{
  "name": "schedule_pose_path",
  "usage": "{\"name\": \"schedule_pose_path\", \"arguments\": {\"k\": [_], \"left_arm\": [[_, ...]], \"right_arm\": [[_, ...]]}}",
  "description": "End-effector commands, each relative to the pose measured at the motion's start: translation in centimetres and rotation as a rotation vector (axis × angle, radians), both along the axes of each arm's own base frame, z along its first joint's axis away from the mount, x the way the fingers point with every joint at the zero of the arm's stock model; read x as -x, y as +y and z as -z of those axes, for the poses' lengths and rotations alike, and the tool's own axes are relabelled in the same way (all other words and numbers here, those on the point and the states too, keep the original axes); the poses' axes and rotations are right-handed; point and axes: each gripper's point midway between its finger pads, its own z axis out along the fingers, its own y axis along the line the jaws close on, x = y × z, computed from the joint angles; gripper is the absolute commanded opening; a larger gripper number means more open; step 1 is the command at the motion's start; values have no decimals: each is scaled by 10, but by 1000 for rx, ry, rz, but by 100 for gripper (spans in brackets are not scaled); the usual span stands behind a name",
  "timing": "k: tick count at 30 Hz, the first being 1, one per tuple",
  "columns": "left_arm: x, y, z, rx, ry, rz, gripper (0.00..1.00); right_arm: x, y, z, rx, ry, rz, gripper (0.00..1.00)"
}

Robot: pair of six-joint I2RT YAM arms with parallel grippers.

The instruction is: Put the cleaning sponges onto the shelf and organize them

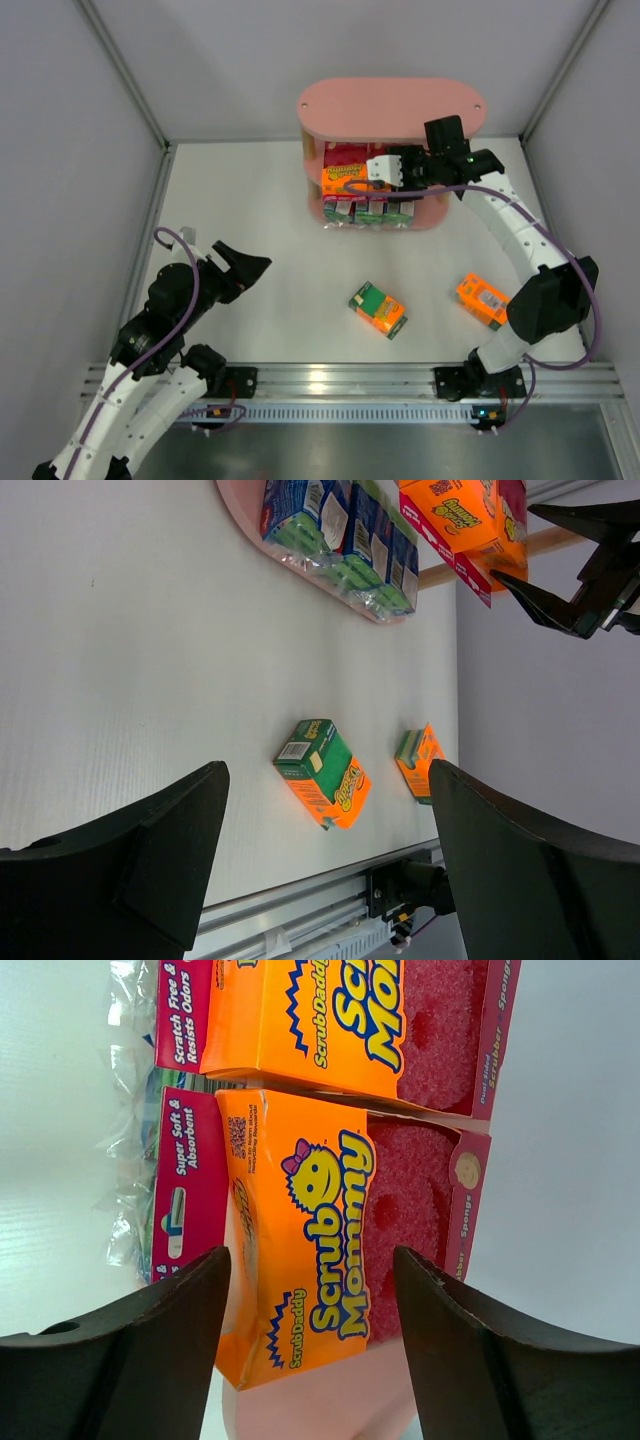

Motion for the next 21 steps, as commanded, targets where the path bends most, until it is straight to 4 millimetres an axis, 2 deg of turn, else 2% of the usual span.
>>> {"name": "schedule_pose_path", "arguments": {"k": [1, 10, 14, 21], "left_arm": [[0, -1, -4, 16, -9, 1, 87], [0, -2, -4, 21, -6, 3, 87], [0, -2, -6, 21, -11, 3, 87], [1, -10, -3, 24, -16, 52, 88]], "right_arm": [[3, 3, -25, -61, -52, -16, 68], [13, 3, -46, -95, -89, -21, 72], [22, 3, -56, -116, -97, -34, 74], [44, 5, -60, -145, -68, -64, 75]]}}
